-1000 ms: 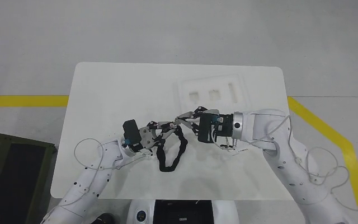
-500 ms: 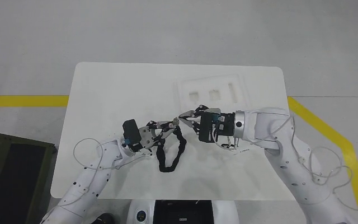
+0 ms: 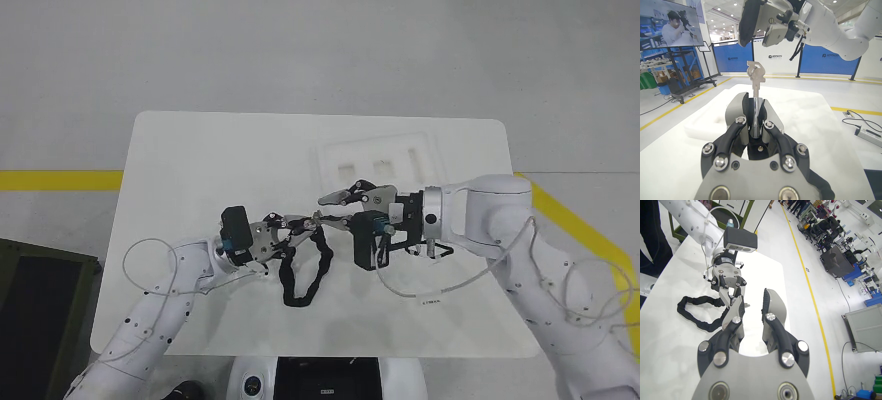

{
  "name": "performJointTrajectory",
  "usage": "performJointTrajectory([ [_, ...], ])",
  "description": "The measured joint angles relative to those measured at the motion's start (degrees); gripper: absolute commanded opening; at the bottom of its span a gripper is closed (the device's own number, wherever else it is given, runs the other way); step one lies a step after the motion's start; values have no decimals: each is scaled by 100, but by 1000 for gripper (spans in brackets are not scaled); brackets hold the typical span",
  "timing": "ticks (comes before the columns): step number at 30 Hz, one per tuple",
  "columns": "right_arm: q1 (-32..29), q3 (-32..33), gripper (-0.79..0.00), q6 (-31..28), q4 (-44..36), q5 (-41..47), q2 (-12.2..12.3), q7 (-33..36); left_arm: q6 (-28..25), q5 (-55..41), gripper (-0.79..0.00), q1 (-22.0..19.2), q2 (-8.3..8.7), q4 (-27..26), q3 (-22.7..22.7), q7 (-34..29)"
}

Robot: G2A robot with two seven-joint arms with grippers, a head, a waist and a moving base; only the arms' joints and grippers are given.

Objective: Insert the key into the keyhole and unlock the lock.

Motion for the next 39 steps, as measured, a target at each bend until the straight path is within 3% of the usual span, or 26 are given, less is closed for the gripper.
performJointTrajectory([
  [5, 334, -392, -489, 0, 185, -825, 152, -694, -185, -151, -785, -22, 10, -65, -12, -203],
  [13, 631, -535, -471, 0, 386, -1567, 393, -1663, -219, -268, -785, -33, 21, -70, -37, -375],
  [21, 919, -909, -471, 0, 432, -2345, 570, -2310, -275, -395, -785, -66, 16, -83, 3, -489],
  [31, 1117, -1103, -508, 15, 474, -2808, 595, -2725, -311, -510, -785, -128, -4, -52, 100, -651],
  [38, 1242, -1229, -680, 1, 580, -2892, 577, -2836, -297, -536, -785, -185, -21, -30, 169, -681],
  [39, 1265, -1254, -742, -2, 597, -2896, 576, -2849, -295, -539, -785, -195, -23, -23, 179, -676],
])
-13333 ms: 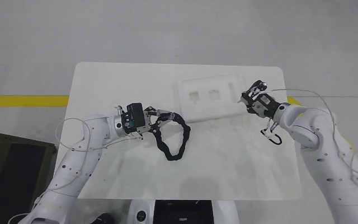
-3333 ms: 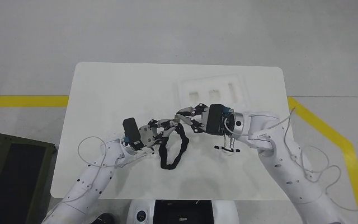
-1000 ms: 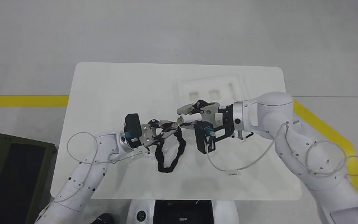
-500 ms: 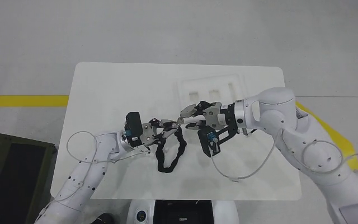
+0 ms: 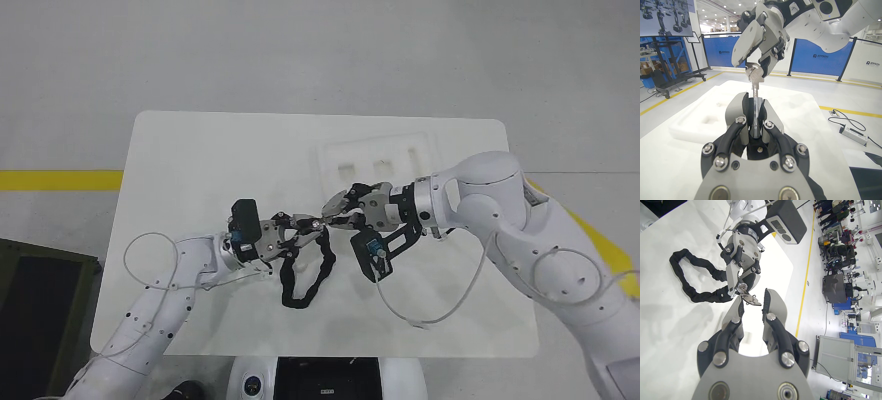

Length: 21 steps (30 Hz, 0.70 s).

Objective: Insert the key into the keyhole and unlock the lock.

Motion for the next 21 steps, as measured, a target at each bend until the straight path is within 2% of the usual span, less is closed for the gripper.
performJointTrajectory([
  [1, 17, -20, -782, 0, 14, 0, 0, -12, 2, -2, -785, -6, -2, 6, 6, 6],
  [11, 217, -403, -785, 2, 194, 295, 36, 26, 168, 190, -785, -39, 4, -31, -9, 89],
  [21, 536, -899, -785, 1, 319, 1452, 132, 724, 435, 825, -785, -41, 47, -230, -23, 208],
])
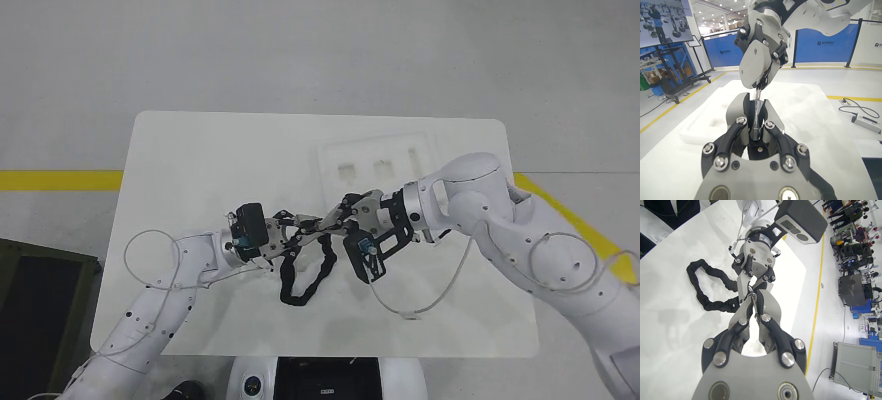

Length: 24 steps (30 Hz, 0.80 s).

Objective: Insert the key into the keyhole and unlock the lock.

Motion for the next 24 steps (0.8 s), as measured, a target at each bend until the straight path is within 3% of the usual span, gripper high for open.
performJointTrajectory([
  [9, 302, -406, -785, 0, 66, 1896, 123, 1413, 393, 412, -785, 84, 39, -157, -51, 136],
  [18, 210, -269, -785, 190, -134, 3893, 191, 3130, 685, 522, -785, 176, 59, -269, -103, 88],
  [24, 160, -246, -773, 464, -300, 4714, 189, 3935, 707, 580, -785, 191, 76, -345, -125, 75],
])
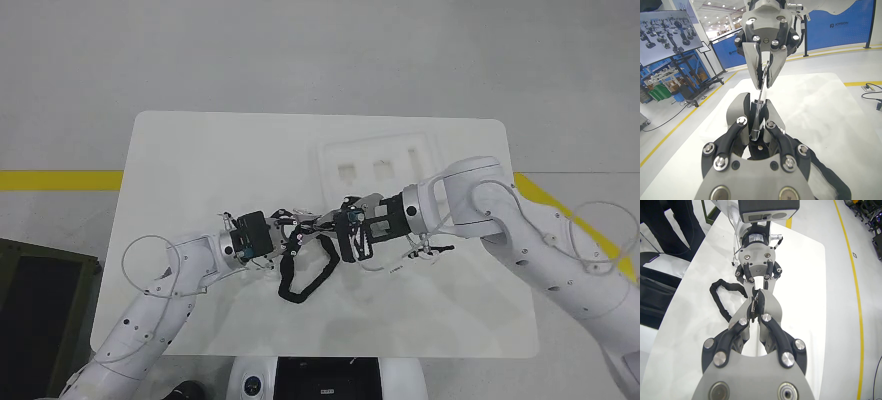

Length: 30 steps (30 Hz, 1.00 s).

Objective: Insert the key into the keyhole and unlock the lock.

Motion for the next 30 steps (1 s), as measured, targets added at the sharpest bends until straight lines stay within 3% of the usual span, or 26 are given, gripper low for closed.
performJointTrajectory([
  [2, -6, 24, -708, 95, -40, 128, -4, 136, 13, -2, -785, 8, 3, -5, -6, 5],
  [4, -18, 57, -573, 150, -81, 210, -7, 236, 46, -96, -785, 35, 3, 15, -26, 12],
  [5, -25, 70, -169, 157, -93, 229, -9, 265, 53, -131, -785, 43, 3, 23, -34, 7],
  [6, -35, 86, 0, 157, -103, 242, -10, 295, 54, -166, -785, 51, 3, 30, -43, -2],
  [13, -133, 241, 0, 330, -112, 197, -29, 196, 35, -405, -785, 51, -1, 110, -74, 21],
  [22, -814, 944, 0, 965, -55, -175, 99, -758, -92, -1070, -785, 127, 33, 445, -435, -187],
  [30, -1768, 1639, 0, 1454, -31, -504, 281, -1345, 237, -1831, -785, 409, 96, 704, -1050, -1400],
])
